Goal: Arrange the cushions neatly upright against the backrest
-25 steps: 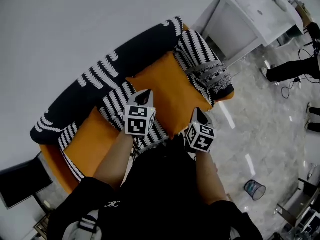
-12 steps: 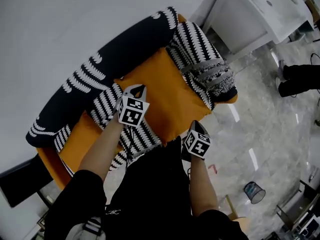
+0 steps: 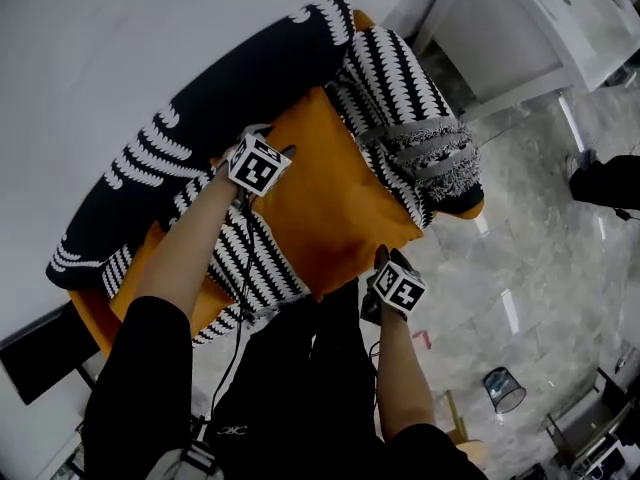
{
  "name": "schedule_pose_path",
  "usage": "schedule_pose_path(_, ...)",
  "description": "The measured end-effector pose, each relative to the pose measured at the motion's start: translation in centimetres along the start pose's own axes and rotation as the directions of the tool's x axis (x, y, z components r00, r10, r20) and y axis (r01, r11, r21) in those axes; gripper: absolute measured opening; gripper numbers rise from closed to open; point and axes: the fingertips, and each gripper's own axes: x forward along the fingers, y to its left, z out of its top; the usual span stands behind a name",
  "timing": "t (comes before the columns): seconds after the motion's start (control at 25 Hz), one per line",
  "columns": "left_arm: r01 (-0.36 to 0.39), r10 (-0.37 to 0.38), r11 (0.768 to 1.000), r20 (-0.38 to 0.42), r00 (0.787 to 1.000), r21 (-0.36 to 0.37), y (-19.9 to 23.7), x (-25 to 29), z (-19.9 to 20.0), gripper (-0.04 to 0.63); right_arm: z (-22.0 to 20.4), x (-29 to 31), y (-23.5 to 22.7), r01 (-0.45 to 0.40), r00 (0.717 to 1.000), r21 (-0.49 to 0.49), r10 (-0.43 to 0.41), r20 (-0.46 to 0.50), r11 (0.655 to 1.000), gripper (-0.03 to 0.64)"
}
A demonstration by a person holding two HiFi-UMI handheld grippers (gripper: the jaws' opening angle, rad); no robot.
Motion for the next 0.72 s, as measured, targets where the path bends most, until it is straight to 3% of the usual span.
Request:
schedule_pose_path(0.16,0.060,-0.061,0.998,-0.121,0.991,-0.015,2.3,3.7,-0.1,0.341,-0.5,2.7,-1.5,0.007,0.998,0.082,-0.003,-0.055,0.997,0.206)
schedule_pose_path(0.36,0.131,-0.137,0.991,-0.242,0.961,-0.040,3.0,7.2,-1.1,0.411,-1.4,4.9,-3.4,0.025,0.993,0.143,-0.008,-0.120,0.989,0.259)
schedule_pose_path(0.48,0.137,-0.158,0.986,-0.254,0.954,-0.097,2.6,8.3,-2.2,0.404,-2.6,6.0,-3.8,0.003,0.988,0.216,0.032,-0.154,0.976,0.279)
schedule_pose_path(0.56,0.143,-0.171,0.981,-0.230,0.958,-0.133,2.1,8.7,-2.7,0.356,-3.0,7.0,-3.7,-0.008,0.983,0.262,0.057,-0.177,0.965,0.276)
schedule_pose_path(0.72,0.153,-0.187,0.972,-0.194,0.963,-0.179,1.0,8.5,-3.4,0.297,-3.5,8.2,-2.9,-0.038,0.967,0.299,0.111,-0.231,0.954,0.197)
